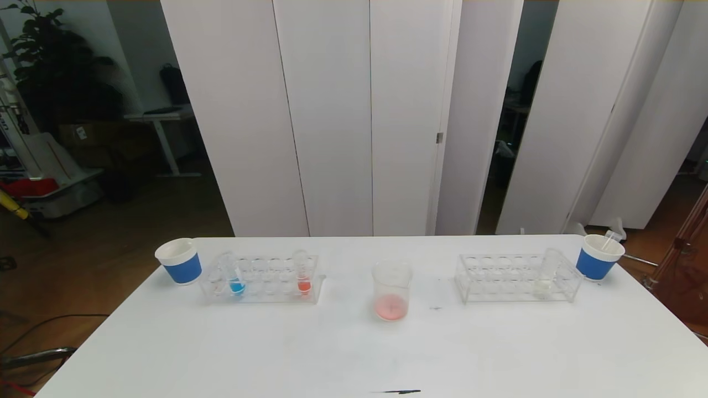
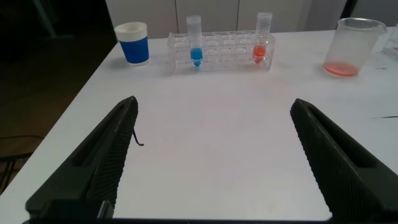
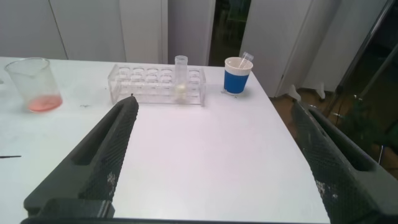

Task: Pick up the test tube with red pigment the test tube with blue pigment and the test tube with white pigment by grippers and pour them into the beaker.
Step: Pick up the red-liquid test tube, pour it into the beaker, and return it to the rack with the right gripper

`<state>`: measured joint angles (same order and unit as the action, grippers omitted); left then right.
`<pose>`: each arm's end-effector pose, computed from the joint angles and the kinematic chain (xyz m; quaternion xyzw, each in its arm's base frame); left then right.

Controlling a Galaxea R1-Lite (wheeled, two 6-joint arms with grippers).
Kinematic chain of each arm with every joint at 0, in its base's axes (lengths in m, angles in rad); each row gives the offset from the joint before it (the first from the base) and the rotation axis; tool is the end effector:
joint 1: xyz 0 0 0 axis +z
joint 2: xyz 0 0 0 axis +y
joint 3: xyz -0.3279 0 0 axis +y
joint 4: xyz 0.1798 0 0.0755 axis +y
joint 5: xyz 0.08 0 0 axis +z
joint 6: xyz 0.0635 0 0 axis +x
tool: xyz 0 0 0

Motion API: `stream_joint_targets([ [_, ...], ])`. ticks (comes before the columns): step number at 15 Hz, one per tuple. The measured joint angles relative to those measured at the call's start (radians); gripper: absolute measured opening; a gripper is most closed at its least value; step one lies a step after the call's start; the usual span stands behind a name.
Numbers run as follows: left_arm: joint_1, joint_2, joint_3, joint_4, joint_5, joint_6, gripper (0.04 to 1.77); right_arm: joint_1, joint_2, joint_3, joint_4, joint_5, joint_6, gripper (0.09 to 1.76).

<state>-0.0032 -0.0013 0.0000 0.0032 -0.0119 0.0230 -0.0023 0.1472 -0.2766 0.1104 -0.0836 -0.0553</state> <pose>-0.0047 -0.0007 0.0750 0.0115 0.0009 -0.0076 0.9999 -0.0126 -0.0053 0.1489 -0.0272 -0.0083 -0.0432 0.9987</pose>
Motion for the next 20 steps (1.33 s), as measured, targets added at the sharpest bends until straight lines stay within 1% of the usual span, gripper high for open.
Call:
stream_joint_targets([
  [4,0.000,0.000,0.000,0.000,0.000,0.000,1.75,0.003,-0.082,0.148,-0.009,0.006,0.000,1.75],
  [6,0.000,0.000,0.000,0.000,0.000,0.000,1.75,0.003,-0.121,0.192,-0.023,0.038,0.004,1.75],
  [9,0.000,0.000,0.000,0.000,0.000,0.000,1.75,0.002,-0.143,0.255,-0.106,0.094,0.010,1.75],
  [13,0.000,0.000,0.000,0.000,0.000,0.000,1.75,0.002,-0.148,0.275,-0.112,0.095,0.040,1.75],
  [20,0.000,0.000,0.000,0.000,0.000,0.000,1.75,0.002,-0.148,0.277,-0.112,0.096,0.044,1.75],
])
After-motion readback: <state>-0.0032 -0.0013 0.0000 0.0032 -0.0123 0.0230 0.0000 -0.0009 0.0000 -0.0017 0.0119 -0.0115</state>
